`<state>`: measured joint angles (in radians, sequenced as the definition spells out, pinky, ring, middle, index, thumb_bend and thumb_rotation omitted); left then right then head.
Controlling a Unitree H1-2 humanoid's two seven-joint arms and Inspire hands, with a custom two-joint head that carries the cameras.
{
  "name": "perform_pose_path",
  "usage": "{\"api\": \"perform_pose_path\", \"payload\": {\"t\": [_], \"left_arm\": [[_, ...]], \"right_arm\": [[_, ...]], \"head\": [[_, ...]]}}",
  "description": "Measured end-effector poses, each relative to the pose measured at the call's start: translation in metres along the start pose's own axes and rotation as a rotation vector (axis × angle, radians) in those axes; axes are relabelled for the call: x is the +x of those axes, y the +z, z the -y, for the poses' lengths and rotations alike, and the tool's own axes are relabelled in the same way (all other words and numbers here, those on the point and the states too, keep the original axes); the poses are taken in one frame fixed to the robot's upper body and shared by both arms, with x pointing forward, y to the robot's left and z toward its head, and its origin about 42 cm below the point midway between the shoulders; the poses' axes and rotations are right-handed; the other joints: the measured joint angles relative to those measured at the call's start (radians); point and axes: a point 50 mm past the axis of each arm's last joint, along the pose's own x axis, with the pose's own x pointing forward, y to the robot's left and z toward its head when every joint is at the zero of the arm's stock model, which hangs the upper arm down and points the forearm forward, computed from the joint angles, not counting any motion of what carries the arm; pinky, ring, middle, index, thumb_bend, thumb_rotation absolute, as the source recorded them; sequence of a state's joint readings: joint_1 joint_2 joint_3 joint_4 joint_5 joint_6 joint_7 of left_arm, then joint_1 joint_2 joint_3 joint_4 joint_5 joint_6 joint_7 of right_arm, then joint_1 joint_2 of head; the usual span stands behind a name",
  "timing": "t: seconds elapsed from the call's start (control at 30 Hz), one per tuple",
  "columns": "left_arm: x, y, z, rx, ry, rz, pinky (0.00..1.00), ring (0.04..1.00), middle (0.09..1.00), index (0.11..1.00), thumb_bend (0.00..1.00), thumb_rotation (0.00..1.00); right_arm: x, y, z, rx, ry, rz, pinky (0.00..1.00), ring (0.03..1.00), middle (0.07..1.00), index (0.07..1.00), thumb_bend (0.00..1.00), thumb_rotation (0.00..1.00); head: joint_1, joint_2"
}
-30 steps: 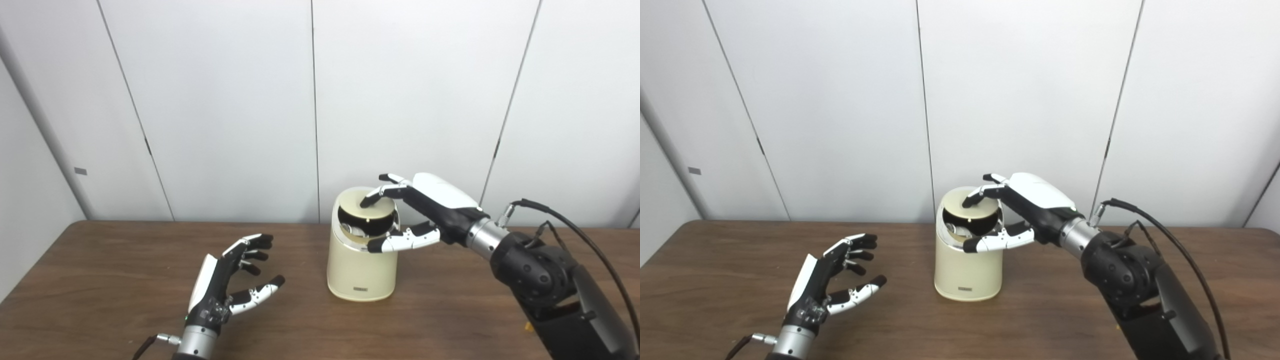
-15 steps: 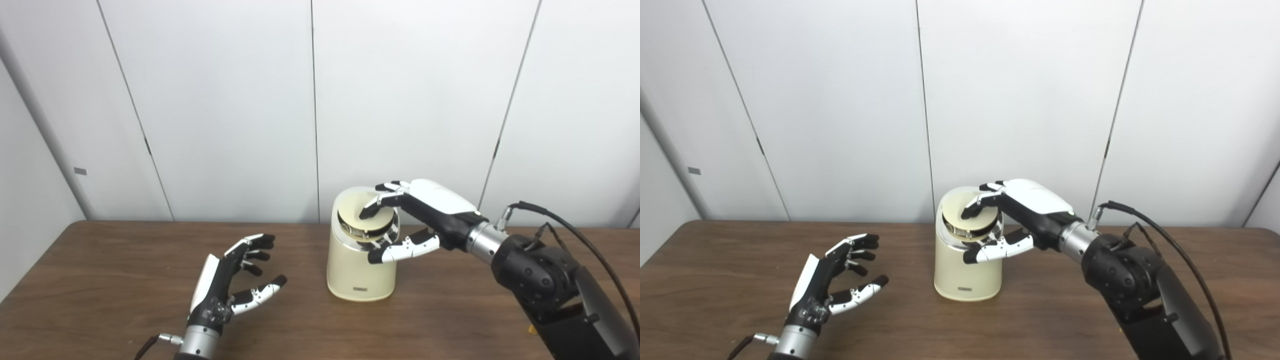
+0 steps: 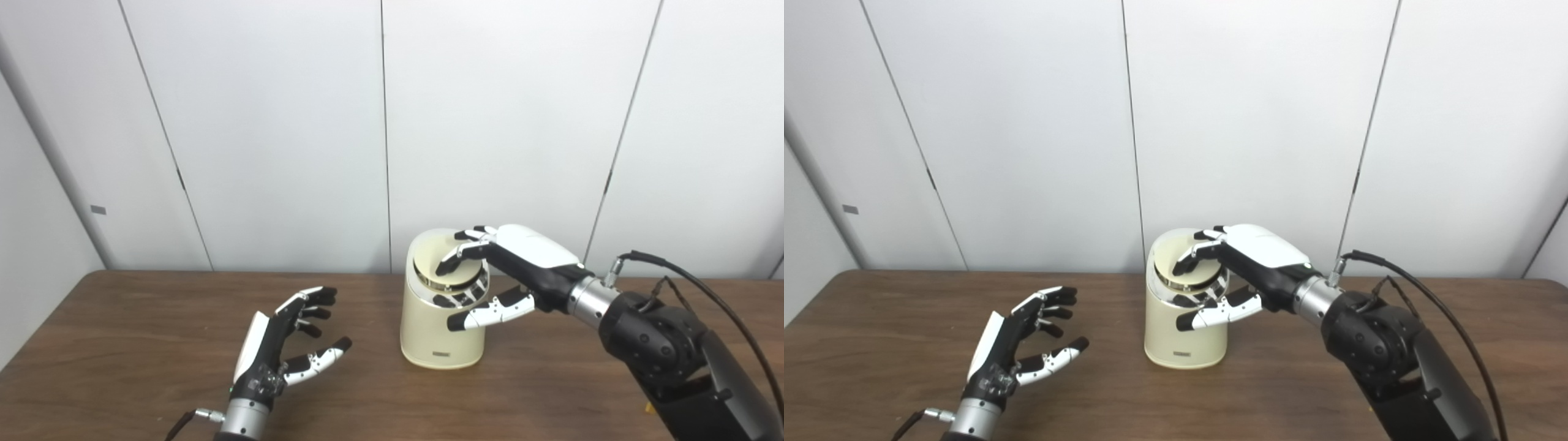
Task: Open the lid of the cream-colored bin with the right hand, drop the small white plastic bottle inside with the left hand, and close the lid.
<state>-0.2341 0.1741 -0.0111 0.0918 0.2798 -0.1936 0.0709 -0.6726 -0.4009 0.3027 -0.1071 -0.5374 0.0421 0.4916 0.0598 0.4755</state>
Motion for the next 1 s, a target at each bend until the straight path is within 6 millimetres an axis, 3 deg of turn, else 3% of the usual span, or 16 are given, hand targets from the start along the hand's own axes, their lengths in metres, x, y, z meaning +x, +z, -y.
{"api": "perform_pose_path", "payload": {"t": [1.0], "left_arm": [[0.0006,0.0026,-0.0023,-0.001,0.009,-0.005,0.55,0.687,0.749,0.768,0.59,0.09]], "right_arm": [[-0.002,-0.004,-0.0089,-0.007,0.031,-0.012,1.0,0.948,0.744,0.709,0.64,0.7]], "head": [[0.0,0.011]]}}
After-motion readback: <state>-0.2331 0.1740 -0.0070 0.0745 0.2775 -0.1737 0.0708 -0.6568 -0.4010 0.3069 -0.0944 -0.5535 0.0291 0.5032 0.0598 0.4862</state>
